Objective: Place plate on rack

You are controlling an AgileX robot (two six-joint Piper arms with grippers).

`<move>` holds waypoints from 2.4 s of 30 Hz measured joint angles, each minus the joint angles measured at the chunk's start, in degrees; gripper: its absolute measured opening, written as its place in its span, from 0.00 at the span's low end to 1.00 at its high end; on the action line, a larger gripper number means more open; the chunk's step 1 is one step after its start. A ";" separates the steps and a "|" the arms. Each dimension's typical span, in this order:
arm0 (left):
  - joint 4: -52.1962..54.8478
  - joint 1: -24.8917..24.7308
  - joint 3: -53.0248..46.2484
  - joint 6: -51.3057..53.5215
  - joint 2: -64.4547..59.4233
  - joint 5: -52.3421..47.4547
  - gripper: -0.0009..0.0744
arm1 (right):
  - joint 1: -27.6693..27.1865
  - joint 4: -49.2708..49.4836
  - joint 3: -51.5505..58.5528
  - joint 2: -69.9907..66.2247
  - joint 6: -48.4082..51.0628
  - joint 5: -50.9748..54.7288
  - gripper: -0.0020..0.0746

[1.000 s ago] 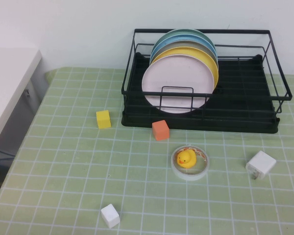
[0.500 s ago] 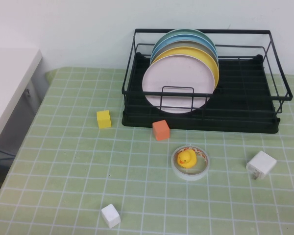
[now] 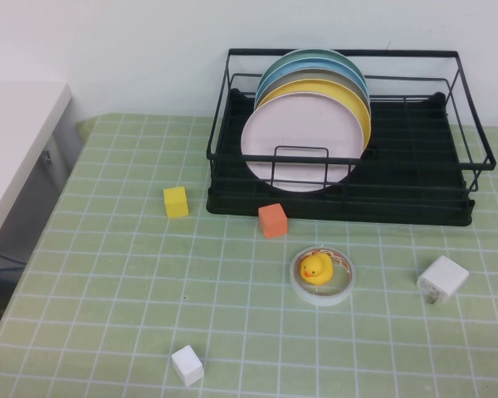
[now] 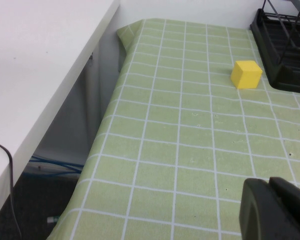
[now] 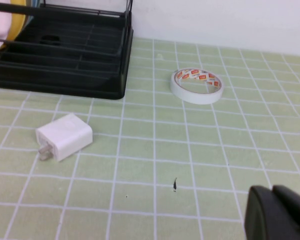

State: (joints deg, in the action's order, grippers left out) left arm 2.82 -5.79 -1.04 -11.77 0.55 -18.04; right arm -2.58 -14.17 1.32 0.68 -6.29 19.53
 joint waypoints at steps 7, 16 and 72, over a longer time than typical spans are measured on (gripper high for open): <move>-0.09 0.00 0.00 0.00 0.00 0.00 0.01 | -0.04 2.88 -0.05 0.00 0.00 0.12 0.02; -0.09 0.00 0.00 -0.18 0.00 0.00 0.01 | -2.93 8.25 -0.14 0.00 -0.09 0.33 0.02; -0.20 -6.54 0.00 0.00 0.10 0.00 0.01 | -5.08 8.59 -0.14 0.00 -1.52 0.37 0.02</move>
State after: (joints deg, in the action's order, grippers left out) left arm 2.62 -12.33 -1.04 -11.77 0.64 -18.04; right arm -7.66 -5.58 1.18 0.68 -7.82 19.91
